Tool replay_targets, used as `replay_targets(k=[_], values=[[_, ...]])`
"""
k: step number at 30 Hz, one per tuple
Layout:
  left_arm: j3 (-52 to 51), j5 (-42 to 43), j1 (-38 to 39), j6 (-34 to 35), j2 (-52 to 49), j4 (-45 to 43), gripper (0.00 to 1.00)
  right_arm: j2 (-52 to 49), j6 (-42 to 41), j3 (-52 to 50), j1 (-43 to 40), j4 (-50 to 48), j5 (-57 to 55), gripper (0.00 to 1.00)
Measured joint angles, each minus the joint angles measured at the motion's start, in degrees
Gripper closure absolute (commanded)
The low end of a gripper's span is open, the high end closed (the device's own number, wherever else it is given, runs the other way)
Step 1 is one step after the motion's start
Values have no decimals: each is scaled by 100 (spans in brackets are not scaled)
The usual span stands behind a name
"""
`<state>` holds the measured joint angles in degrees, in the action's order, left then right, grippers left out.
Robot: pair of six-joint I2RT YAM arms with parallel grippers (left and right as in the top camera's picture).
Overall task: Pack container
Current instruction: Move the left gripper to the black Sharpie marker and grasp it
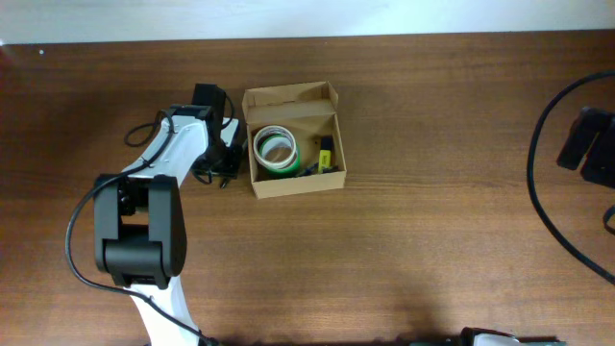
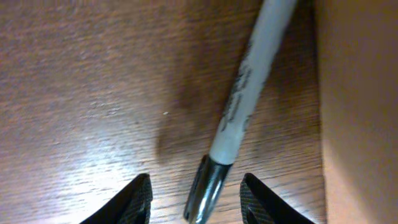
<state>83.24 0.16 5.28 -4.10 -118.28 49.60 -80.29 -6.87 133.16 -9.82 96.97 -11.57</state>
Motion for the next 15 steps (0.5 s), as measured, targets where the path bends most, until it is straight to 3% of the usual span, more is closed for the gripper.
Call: replay_targets(k=[15], values=[[-2,280,0,-407,0,-363,56,24,2,0,0,0,0,1]])
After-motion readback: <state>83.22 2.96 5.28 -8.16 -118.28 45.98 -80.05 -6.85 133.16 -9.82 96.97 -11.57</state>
